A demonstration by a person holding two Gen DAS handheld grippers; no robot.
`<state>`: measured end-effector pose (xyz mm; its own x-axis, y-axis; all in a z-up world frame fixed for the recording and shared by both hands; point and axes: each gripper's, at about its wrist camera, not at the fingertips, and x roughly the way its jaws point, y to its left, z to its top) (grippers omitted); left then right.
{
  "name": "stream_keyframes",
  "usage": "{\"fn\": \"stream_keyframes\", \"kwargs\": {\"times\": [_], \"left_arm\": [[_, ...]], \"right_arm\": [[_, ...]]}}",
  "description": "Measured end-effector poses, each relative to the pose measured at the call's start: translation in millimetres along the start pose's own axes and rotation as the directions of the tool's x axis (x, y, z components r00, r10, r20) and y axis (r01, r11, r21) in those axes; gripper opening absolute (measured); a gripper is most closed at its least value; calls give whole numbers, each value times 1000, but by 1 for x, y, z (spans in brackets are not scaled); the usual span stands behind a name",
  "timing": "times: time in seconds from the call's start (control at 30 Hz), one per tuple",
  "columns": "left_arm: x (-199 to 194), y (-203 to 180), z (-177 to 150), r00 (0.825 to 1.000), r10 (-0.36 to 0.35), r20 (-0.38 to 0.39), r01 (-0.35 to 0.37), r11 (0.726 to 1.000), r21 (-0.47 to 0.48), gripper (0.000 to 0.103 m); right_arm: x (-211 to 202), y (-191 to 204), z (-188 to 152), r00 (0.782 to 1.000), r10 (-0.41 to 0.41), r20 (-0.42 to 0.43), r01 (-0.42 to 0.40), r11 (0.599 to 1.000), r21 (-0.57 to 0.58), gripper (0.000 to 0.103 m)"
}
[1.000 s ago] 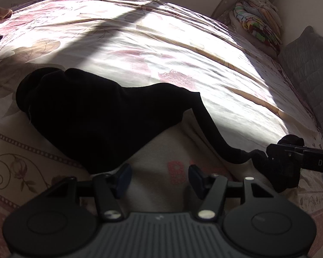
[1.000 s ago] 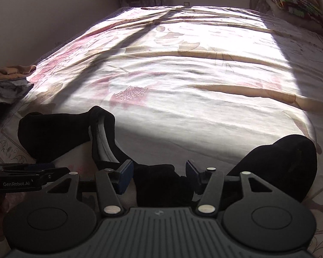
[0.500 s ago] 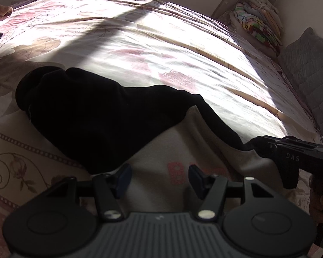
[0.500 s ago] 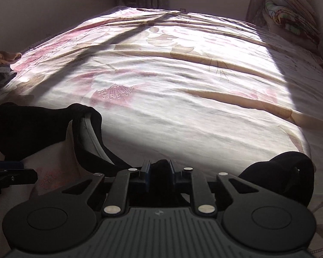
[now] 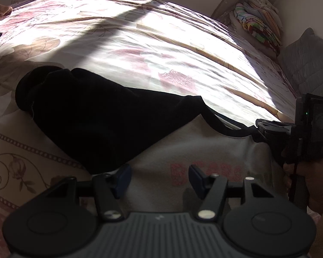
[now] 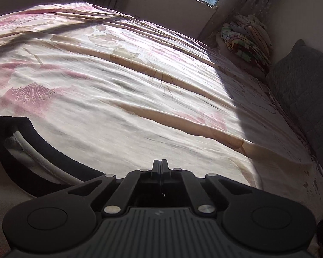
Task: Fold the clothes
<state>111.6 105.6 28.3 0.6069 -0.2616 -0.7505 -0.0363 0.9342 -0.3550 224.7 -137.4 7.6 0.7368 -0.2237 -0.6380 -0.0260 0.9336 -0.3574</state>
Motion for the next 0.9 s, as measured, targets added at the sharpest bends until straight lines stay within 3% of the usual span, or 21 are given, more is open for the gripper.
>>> {"fn": "stream_keyframes", "kwargs": {"times": [0.2,0.3,0.37,0.43,0.47,0.5,0.57,0.7,0.77,0.87,0.9], "left_arm": [[-6,10,3,1000,-13,0,13,998,-68,61],[-9,12,4,1000,4,22,-2,996,-89,61],[-13,17,7,998,30,52,-24,993,-111,60],[-18,23,9,993,77,94,-64,988,-140,60],[-21,26,11,988,101,114,-83,984,-155,60],[-25,30,12,983,122,137,-98,980,-174,60],[-30,42,15,973,156,171,-116,968,-223,56],[-30,66,17,972,162,170,-96,934,-344,52],[-27,76,17,973,160,167,-80,912,-401,46],[-23,82,15,971,165,172,-73,894,-443,41],[-22,83,15,971,167,173,-73,891,-448,39]], "right_arm": [[-10,-13,5,998,69,14,-70,992,109,10],[-21,-7,18,980,192,45,-196,970,142,20],[-26,0,26,945,324,48,-327,925,194,21],[-28,6,34,882,469,47,-464,846,262,21],[-28,9,36,854,519,42,-507,811,292,21],[-25,15,39,812,583,36,-558,757,339,21],[-20,24,42,769,639,17,-592,702,396,21],[-7,32,44,728,686,6,-599,631,493,24],[1,34,44,711,703,9,-595,595,541,24],[9,36,45,717,697,32,-584,575,573,23],[10,37,48,727,686,34,-580,587,566,20]]}}
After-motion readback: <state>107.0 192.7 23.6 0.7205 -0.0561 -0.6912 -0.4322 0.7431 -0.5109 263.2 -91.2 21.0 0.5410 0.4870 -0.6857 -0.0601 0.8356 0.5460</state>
